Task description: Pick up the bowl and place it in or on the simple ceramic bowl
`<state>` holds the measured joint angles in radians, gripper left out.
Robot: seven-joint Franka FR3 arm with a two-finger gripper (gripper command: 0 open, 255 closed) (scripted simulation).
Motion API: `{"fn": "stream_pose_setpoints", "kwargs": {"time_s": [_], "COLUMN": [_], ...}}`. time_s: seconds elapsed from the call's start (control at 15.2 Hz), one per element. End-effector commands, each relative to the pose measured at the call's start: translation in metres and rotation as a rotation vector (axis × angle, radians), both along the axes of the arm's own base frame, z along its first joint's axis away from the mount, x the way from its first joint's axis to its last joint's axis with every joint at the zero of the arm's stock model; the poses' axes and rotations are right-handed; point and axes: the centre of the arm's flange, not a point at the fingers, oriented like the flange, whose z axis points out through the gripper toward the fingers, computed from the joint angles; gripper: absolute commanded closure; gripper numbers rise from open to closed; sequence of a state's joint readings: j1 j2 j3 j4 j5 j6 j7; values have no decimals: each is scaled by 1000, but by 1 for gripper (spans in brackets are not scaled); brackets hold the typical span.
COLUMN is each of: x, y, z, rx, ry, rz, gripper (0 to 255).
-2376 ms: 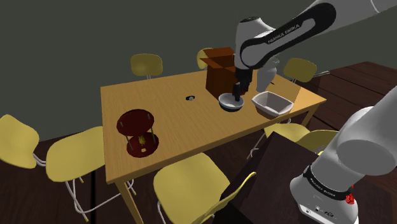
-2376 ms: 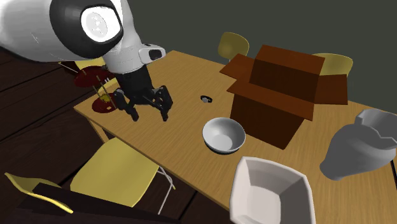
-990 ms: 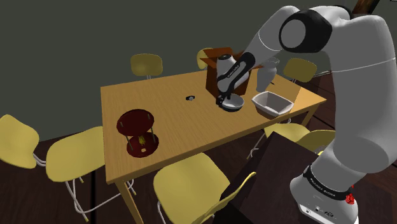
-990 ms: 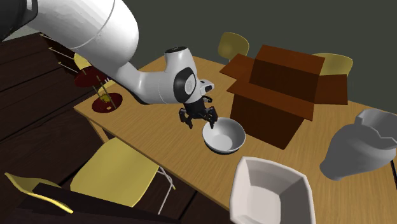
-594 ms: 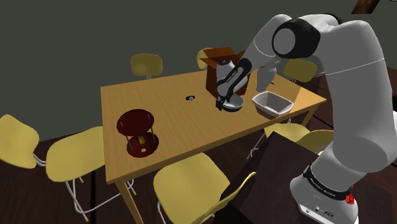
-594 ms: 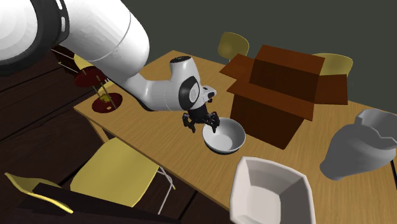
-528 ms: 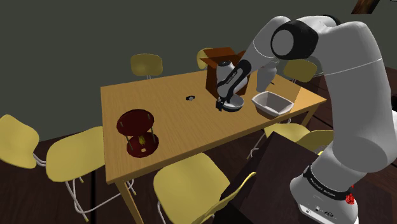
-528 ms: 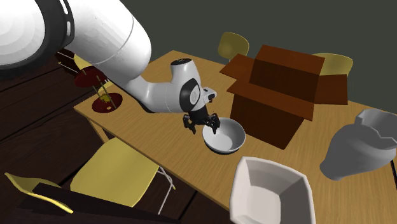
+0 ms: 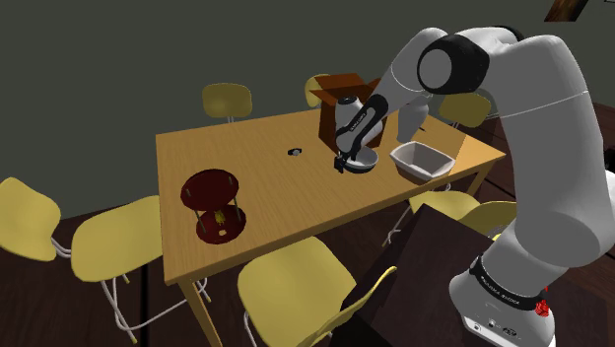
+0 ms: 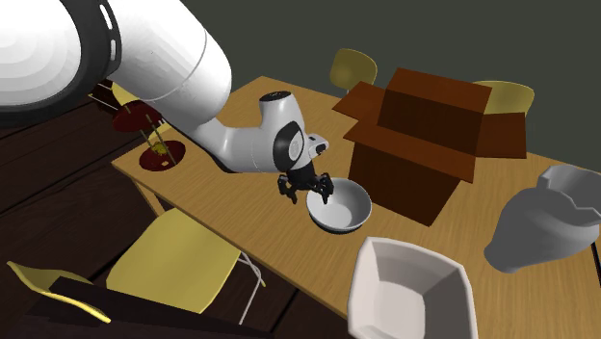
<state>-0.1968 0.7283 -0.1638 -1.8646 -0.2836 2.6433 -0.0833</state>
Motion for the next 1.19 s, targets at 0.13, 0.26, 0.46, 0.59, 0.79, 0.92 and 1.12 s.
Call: {"fn": "stream_pose_setpoints", "kwargs": {"time_s": [0.13,0.26,0.46,0.59,0.79,0.92,1.12], "x": [0,0,0,0,0,0,0], "y": [0,0,0,0,0,0,0], "z": [0,0,0,0,16,26,42], "rx": [0,0,0,0,0,0,0], "ry": [0,0,0,0,0,0,0], "rz": [0,0,0,0,0,0,0], "gripper": [255,255,255,255,255,255,255]}}
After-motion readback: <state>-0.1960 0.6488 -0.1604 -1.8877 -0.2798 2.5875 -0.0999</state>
